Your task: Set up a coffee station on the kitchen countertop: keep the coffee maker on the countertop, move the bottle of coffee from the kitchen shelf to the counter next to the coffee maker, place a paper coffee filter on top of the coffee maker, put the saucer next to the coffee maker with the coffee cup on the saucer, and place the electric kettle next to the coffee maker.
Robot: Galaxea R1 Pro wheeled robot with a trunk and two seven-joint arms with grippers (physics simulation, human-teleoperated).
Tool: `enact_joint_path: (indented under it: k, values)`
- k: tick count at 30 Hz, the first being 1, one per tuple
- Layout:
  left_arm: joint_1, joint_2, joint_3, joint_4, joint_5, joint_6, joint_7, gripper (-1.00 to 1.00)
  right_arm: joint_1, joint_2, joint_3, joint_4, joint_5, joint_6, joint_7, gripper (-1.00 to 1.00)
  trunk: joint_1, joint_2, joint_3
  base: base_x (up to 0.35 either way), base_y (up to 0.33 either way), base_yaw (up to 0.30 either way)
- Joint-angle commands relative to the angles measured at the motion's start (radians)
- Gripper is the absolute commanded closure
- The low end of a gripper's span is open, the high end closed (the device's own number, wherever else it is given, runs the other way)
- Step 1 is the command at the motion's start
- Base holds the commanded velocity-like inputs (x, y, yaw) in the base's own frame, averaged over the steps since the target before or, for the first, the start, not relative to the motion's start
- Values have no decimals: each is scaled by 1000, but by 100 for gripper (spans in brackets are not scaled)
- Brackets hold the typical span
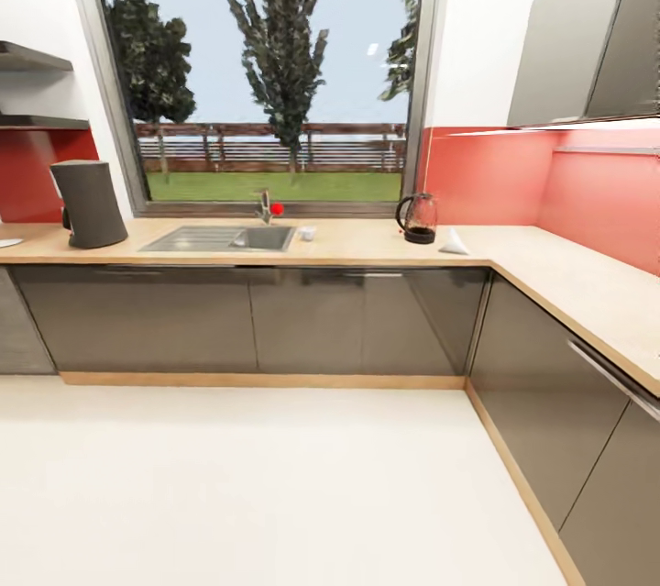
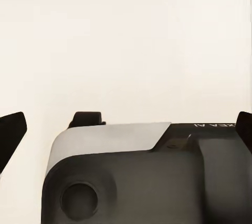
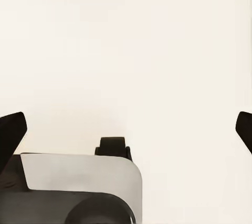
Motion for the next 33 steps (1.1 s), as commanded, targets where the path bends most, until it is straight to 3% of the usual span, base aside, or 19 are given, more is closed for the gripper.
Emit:
enact_joint_path:
  k: [1, 16, 33]
  values:
    - [0, 0, 1, -1, 1, -1, 0, -100, -1, 0, 0, 1, 1, -3, 0, -100, 1, 0, -1, 327, 0, -177]
    - [0, 0, 1, -1, 1, -1, 0, -100, -1, 0, 0, 1, 1, -3, 0, -100, 1, 0, -1, 327, 0, -237]
    - [0, 0, 1, -1, 1, -1, 0, -100, -1, -5, -1, 1, 0, -5, 0, -100, 1, 0, -1, 327, 0, -28]
